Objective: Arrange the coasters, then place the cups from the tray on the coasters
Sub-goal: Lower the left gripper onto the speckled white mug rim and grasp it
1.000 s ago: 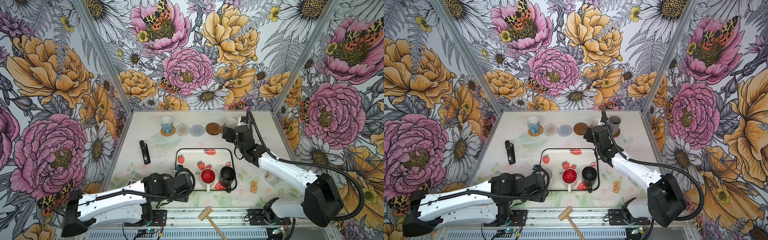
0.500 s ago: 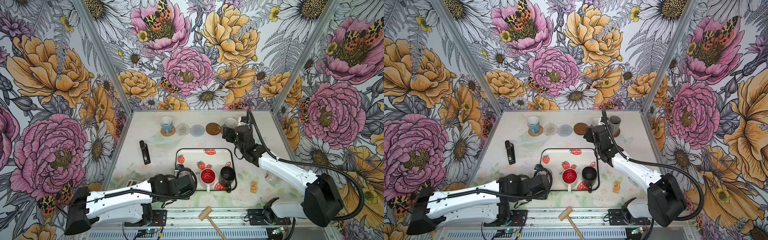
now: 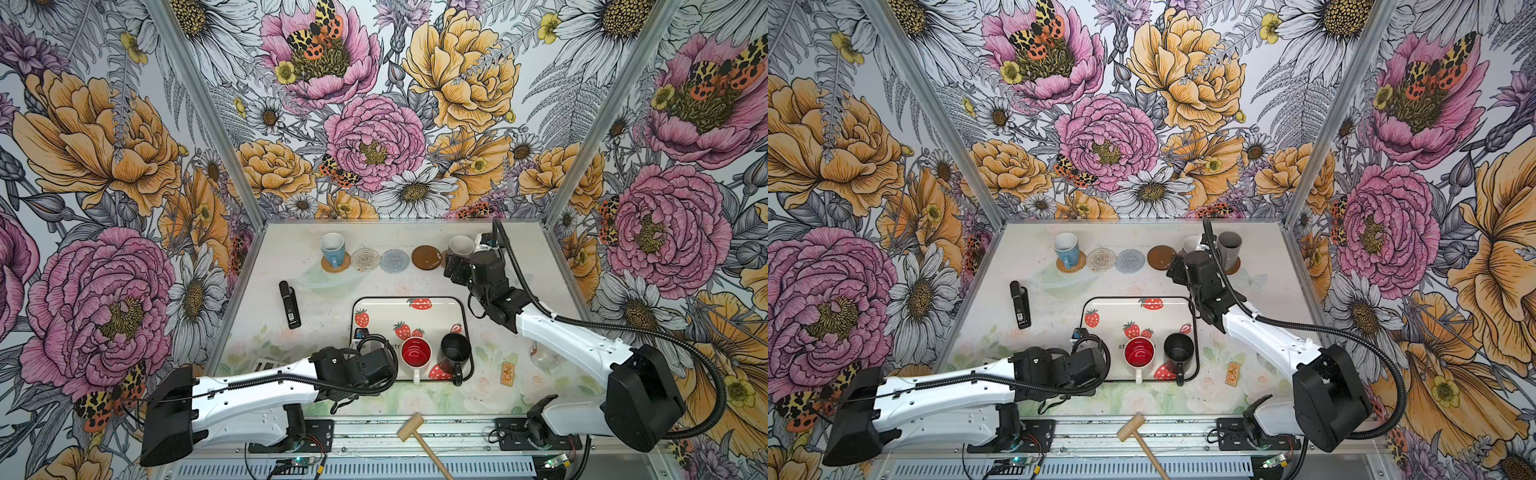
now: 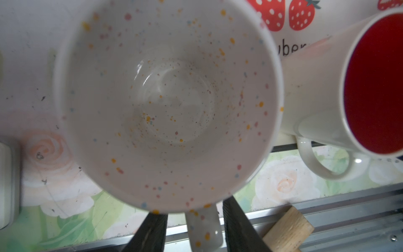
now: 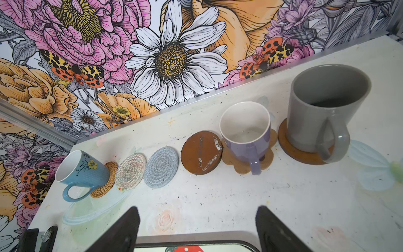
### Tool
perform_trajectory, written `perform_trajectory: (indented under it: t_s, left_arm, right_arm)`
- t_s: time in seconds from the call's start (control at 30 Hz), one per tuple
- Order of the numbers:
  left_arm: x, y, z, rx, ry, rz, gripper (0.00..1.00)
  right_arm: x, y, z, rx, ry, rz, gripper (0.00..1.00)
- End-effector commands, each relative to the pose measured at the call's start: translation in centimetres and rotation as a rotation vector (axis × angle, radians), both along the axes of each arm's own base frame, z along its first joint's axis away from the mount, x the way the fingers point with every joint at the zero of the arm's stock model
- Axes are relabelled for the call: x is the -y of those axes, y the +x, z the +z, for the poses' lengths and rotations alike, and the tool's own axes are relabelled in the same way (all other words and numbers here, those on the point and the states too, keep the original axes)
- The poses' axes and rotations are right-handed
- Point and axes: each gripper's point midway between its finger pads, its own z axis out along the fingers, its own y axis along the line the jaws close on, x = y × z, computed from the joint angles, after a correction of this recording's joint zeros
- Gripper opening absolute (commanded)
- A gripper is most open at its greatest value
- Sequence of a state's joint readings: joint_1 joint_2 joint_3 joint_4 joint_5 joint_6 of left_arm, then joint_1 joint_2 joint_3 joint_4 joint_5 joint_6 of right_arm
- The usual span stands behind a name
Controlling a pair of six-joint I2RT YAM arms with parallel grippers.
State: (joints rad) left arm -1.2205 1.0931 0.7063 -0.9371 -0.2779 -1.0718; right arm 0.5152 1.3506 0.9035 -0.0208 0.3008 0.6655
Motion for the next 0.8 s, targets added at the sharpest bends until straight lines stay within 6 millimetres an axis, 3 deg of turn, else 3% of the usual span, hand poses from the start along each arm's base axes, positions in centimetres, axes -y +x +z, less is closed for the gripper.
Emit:
perform_trajectory:
  t_s: [0.0, 0.77]
  left_arm:
    - [-0.1, 0.9, -0.1, 0.030, 0.008, 0.029, 0.39]
    - [-0.6, 1.7, -1.2, 0.042, 0.043, 0.068, 0.23]
  right_arm:
    - [0.2, 0.2, -0.1, 0.005, 0.013, -0.007, 0.85]
    - [0.1, 0.5, -0.5, -0.007, 0.014, -0.001, 0.86]
